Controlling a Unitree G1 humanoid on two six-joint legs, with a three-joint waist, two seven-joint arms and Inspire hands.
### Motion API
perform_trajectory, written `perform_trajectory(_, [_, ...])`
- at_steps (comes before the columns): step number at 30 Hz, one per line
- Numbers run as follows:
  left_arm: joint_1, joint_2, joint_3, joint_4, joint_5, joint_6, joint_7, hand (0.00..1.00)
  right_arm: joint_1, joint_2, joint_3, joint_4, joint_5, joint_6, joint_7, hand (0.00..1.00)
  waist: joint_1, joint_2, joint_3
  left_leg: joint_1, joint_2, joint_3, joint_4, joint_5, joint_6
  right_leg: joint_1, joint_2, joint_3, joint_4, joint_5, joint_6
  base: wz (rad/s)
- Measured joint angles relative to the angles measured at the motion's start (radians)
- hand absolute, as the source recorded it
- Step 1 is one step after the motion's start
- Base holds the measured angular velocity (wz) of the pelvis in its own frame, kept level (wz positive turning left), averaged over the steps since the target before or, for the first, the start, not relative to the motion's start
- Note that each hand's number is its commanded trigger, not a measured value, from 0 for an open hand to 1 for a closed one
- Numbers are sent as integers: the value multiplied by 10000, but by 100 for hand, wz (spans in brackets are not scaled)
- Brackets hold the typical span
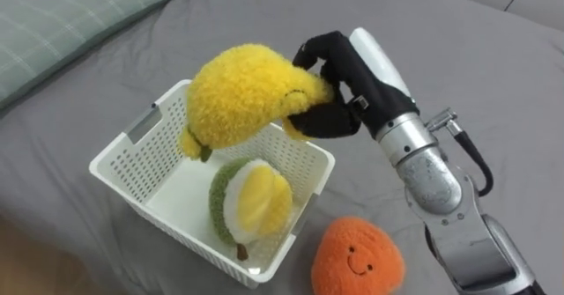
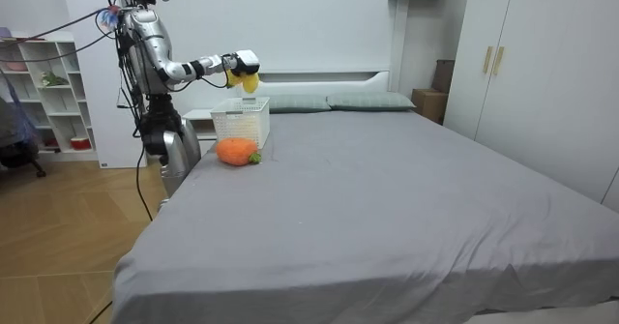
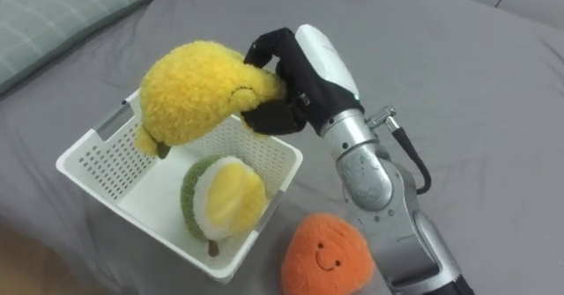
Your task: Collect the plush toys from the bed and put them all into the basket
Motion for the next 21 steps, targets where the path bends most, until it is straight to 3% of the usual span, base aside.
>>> perform_trajectory(5, [30,-7,1,-255,10,119,84,0,-1,97,232,79,-11,238,4,0,125,-87,13,-7,-67,-171,44,3,25,74,-31,-63,1,-2,4,9])
perform_trajectory(10, [96,-23,0,-721,212,179,444,0,-5,177,262,485,151,256,22,0,470,-56,37,6,-74,-230,45,2,26,104,-23,28,-1,-6,9,3])
perform_trajectory(21, [371,6,6,-820,878,243,424,0,-5,188,259,524,198,246,48,0,496,5,79,18,-76,-294,51,3,22,139,-11,58,-14,-8,12,1])
